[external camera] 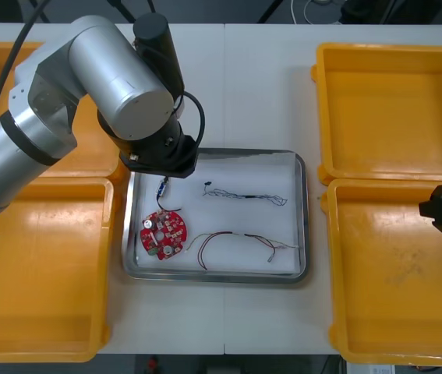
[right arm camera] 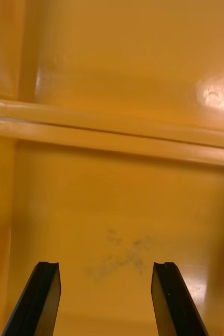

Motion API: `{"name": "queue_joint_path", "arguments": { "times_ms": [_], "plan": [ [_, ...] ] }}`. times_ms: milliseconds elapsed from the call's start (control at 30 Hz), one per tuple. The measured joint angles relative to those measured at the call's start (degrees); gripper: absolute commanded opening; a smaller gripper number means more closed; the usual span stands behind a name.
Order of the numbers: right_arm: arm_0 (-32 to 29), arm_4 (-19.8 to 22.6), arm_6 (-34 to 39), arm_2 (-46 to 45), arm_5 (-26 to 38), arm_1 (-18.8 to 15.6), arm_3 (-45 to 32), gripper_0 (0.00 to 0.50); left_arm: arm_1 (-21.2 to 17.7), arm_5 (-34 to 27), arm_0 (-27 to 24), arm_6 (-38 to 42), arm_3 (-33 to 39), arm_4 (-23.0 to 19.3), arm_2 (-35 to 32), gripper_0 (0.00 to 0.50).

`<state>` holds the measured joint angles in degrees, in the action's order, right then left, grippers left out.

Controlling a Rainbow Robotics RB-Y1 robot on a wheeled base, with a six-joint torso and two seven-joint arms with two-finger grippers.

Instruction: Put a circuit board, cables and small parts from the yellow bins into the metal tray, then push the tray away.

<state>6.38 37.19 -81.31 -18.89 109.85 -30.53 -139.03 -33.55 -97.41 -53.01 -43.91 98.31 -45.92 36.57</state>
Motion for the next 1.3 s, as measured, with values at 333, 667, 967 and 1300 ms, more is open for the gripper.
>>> {"name": "queue_joint_path", "arguments": {
  "times_ms": [333,667,967,1300],
  "plan": [
    [-6.6,-0.7,2.0,-2.8,0.0,0.0,0.0,0.500,0.5,6.3,0.0,0.0,-4.5,1.0,6.6,0.000],
    [-8.0,-2.1,3.0,-2.9,0.0,0.0,1.5,0.500,0.8,8.2,0.0,0.2,-5.2,0.8,8.0,0.252],
    [-7.9,-0.7,3.0,-2.9,0.0,0.0,1.6,0.500,0.8,8.3,0.0,0.2,-5.2,0.8,8.6,0.500],
    [-7.6,0.4,3.6,-2.9,0.0,-0.2,1.7,0.500,0.8,4.8,0.0,0.2,-4.1,1.0,8.4,0.500]
  ]
}}
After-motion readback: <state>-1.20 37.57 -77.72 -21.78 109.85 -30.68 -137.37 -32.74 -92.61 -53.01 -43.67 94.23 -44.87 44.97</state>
